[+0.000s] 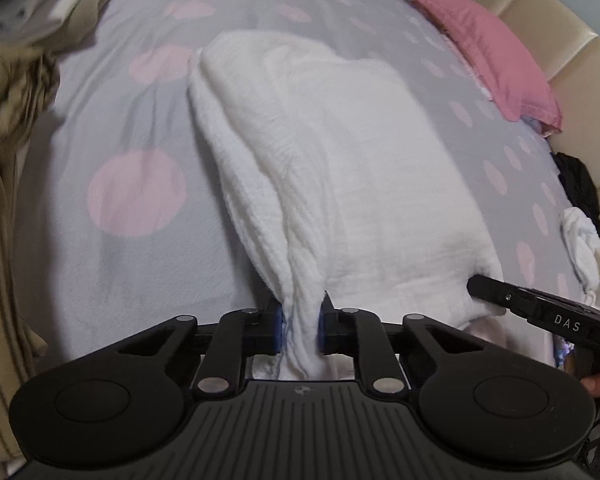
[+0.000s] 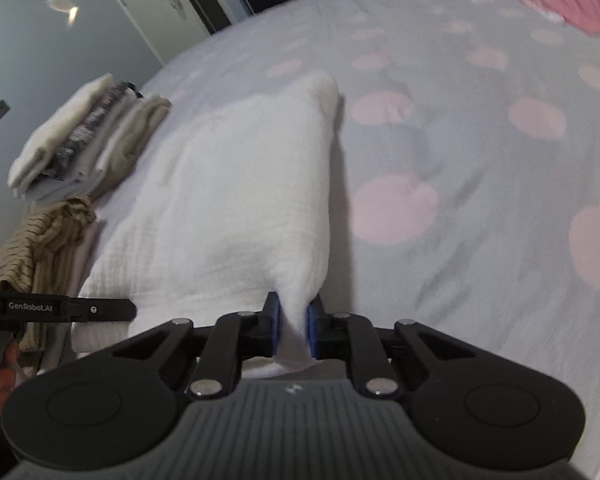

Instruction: Fold clothes

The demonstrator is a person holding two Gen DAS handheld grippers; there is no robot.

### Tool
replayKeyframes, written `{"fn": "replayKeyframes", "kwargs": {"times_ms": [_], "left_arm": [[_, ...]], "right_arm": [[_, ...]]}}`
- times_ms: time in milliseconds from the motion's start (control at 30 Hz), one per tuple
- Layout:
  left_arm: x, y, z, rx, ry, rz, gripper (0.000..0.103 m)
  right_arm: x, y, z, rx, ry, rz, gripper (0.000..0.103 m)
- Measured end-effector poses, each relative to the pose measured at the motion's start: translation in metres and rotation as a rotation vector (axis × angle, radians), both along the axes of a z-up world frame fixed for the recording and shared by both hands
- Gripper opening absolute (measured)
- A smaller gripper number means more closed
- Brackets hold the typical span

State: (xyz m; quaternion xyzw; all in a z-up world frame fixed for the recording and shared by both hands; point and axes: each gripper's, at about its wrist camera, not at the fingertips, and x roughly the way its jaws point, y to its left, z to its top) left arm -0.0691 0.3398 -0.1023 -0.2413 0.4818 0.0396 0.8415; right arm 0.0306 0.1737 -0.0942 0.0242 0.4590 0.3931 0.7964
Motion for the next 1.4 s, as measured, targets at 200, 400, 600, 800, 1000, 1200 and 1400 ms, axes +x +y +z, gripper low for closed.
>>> {"fn": "replayKeyframes", "kwargs": {"times_ms": [200,400,600,800,1000,1200,1400], "left_arm": [[-0.015,-0.009,0.032,-0.057,-0.042,-0.017,0.012],[-0.039,-0.031,0.037,-0.106,0.004,-0.065,0.012],[-0.066,-0.05,0.041,-0.113,0.027,-0.083,0.012],[-0.075,-0.057,0.017,-0.089,0.101,-0.055,0.012],[-0.073,-0.056,-0.009,-0.086,0.185,-0.042,0.017],[-0.076,-0.069,0.005,0.052,0.178,-0.075,0.034],[-0.091,-0.062,0.036,0.117,0.06,-0.004,0.054]], "right_arm": [[-0.011,-0.027,0.027,0.014,0.025,0.017,0.014],[-0.023,-0.054,0.053,0.029,0.05,0.034,0.014],[-0.054,-0.081,0.051,-0.014,0.071,0.075,0.015],[-0.061,-0.073,0.017,-0.117,0.119,0.117,0.015],[-0.059,-0.071,-0.004,-0.168,0.164,0.122,0.016],[-0.061,-0.082,0.009,-0.143,0.126,0.062,0.033],[-0.058,-0.095,0.031,-0.052,0.066,-0.017,0.047]]}}
